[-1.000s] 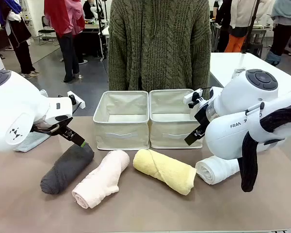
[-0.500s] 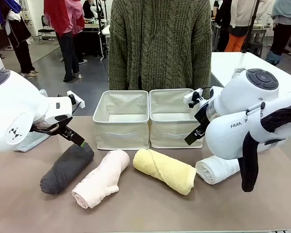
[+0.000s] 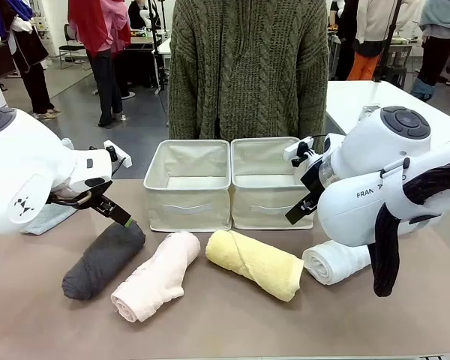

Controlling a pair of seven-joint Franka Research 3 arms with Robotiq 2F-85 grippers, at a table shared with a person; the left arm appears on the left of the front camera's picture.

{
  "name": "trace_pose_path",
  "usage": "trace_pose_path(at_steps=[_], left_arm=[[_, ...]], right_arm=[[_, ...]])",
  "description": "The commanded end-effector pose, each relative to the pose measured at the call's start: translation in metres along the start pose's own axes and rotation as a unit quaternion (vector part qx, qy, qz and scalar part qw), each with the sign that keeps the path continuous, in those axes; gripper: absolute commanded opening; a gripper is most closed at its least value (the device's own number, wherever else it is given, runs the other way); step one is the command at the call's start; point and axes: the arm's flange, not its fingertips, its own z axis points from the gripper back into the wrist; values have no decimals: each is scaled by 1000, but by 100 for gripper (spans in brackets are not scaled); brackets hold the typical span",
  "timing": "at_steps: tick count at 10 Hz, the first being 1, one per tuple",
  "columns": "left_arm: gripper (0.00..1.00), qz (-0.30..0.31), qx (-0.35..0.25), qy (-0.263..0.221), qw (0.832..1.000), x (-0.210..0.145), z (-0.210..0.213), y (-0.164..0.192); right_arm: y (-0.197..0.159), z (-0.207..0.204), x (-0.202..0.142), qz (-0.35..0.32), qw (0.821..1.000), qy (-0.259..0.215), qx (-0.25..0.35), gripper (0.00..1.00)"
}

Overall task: Sort the towels based on their folding style.
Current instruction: Pick up one triangle-folded towel and place it in the left Fabric basket.

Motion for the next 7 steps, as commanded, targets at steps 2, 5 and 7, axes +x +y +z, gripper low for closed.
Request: trace_pose_path(at_steps=[2,5,7], left_arm=[[100,0,0,0,1000,0,0,0],[100,-29,29,-13,999,23,85,7],[100,-65,10,8,998,49,157,25]], right_arm=[[0,0,0,0,1000,0,0,100],[25,79,27,20,999,18,-22,100],[39,164,59,29,997,68,-19,100]])
